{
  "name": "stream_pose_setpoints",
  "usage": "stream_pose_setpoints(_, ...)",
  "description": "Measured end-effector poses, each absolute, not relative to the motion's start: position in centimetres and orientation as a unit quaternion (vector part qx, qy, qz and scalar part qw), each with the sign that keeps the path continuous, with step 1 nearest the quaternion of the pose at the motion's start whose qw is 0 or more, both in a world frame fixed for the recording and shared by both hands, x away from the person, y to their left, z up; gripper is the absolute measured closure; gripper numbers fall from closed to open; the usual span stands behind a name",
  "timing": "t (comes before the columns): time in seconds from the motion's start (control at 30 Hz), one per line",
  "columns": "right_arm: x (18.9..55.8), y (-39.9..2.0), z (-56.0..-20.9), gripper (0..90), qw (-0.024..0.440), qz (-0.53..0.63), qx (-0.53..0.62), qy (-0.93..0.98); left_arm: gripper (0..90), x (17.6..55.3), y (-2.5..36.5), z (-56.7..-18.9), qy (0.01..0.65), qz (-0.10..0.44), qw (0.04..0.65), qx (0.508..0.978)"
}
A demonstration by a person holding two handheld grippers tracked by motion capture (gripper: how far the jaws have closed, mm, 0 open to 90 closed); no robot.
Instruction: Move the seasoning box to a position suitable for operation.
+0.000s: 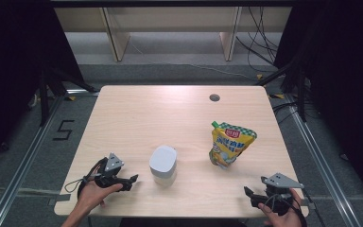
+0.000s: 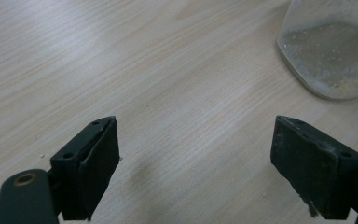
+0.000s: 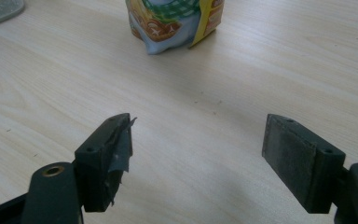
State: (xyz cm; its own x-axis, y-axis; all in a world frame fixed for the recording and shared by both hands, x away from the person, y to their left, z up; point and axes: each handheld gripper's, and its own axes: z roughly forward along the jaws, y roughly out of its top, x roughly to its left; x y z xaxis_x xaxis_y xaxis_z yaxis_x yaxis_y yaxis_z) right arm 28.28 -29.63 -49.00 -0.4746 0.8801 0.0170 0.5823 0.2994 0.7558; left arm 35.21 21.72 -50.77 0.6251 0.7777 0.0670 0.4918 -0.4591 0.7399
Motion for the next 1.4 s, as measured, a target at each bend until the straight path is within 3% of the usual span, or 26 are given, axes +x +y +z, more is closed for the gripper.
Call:
stream_pose_setpoints(0.37,28.3,-29.6,-49.1,24.3,0.209,0.369,0.472,0.773,15.5,35.3,22.1,-50.3,0.391,0.199,0.363,0.822)
stream_pose_setpoints(0.57,28.1,-29.3,-49.1,24.0,0.200,0.371,0.491,0.763,23.2,35.4,22.4,-49.8,0.395,0.188,0.378,0.816)
stream_pose_setpoints(0.67,28.3,-29.6,-49.1,24.0,0.202,0.372,0.483,0.767,33.3,35.7,22.4,-48.9,0.392,0.174,0.406,0.807)
stream_pose_setpoints(0.8,28.2,-29.7,-49.0,24.1,0.200,0.373,0.497,0.758,57.5,36.1,22.4,-47.5,0.382,0.185,0.426,0.799)
stream_pose_setpoints(0.87,28.4,-30.0,-49.0,24.1,0.208,0.378,0.482,0.762,61.6,36.5,22.4,-46.3,0.369,0.196,0.434,0.798)
stream_pose_setpoints(0.93,28.4,-30.0,-49.1,24.1,0.207,0.376,0.486,0.761,77.0,36.9,21.9,-45.1,0.365,0.187,0.453,0.792)
stream_pose_setpoints(0.97,28.4,-30.0,-49.1,24.1,0.207,0.376,0.486,0.761,79.9,36.9,21.9,-45.1,0.365,0.187,0.453,0.792)
stream_pose_setpoints(1.13,28.3,-29.7,-49.0,24.1,0.193,0.380,0.494,0.758,88.9,38.6,20.4,-42.2,0.327,0.178,0.449,0.813)
stream_pose_setpoints(1.4,28.6,-30.1,-49.1,24.2,0.200,0.381,0.480,0.764,89.1,40.0,16.8,-38.9,0.277,0.146,0.443,0.840)
